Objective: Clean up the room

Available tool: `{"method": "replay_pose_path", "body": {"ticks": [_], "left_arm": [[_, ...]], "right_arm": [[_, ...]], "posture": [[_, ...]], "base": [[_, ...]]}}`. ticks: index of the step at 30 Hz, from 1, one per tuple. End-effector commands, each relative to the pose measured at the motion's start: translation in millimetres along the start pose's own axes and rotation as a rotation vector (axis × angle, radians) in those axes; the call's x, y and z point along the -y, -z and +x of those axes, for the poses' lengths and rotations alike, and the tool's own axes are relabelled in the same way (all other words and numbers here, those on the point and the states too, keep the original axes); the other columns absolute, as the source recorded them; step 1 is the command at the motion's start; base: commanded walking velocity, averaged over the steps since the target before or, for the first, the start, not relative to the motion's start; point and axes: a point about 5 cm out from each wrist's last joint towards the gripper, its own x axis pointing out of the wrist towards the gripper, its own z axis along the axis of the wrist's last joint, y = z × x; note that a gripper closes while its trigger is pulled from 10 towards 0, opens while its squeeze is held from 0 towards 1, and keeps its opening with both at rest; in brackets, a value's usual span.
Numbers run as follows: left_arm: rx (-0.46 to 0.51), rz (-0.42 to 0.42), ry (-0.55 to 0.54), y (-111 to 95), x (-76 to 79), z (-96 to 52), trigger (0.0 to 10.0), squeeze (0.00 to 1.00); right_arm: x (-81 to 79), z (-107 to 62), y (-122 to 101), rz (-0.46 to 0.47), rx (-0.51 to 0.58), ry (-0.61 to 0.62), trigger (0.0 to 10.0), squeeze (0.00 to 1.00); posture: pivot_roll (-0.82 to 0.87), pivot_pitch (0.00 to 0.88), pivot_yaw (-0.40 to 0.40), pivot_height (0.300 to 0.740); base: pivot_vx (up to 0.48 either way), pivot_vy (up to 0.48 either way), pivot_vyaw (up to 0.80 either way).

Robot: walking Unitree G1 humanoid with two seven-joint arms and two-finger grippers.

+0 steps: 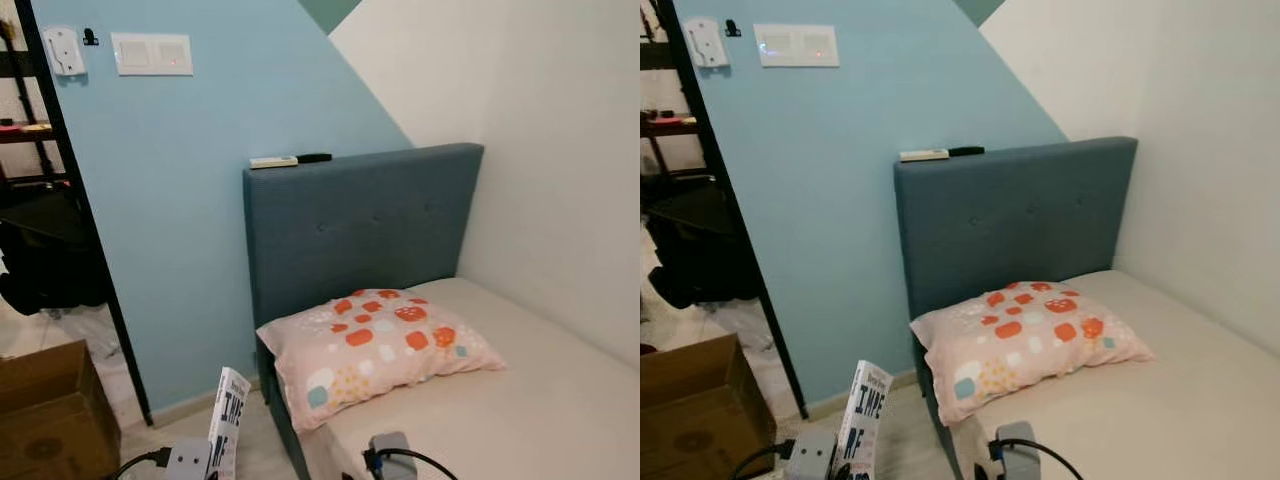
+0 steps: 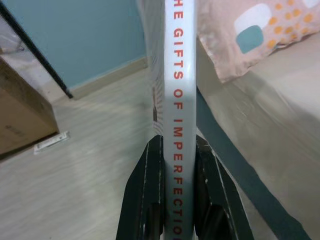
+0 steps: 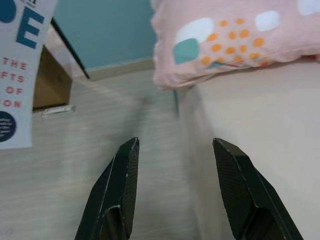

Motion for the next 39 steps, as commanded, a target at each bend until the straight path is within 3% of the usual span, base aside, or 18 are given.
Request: {"method": "replay_pose_path", "body": {"ticks": [1, 20, 39], "left_arm": [[0.015, -0.002, 0.002, -2.2, 0.3, 0.4, 10.0, 0.0], [0.018, -0.003, -0.001, -3.6, 0.3, 1.6, 10.0, 0.0], [0.032, 0.035, -0.005, -3.8, -0.1, 0.6, 10.0, 0.0]], "right_arm": [[0.1, -0.3, 0.9, 0.006, -0.003, 0.002, 10.0, 0.0], [-0.1, 0.9, -0.7, 0.008, -0.002, 0.001, 10.0, 0.0], [-2.7, 0.7, 1.0, 0.031, -0.007, -0.006, 10.0, 0.0]], "posture": [[0.03, 0.073, -0.01, 0.74], [0.03, 0.072, -0.008, 0.74], [0.03, 0.073, -0.016, 0.74]], "base": [[0.285, 0.0, 0.0], [0.286, 0.0, 0.0], [0.0, 0.0, 0.0]]}}
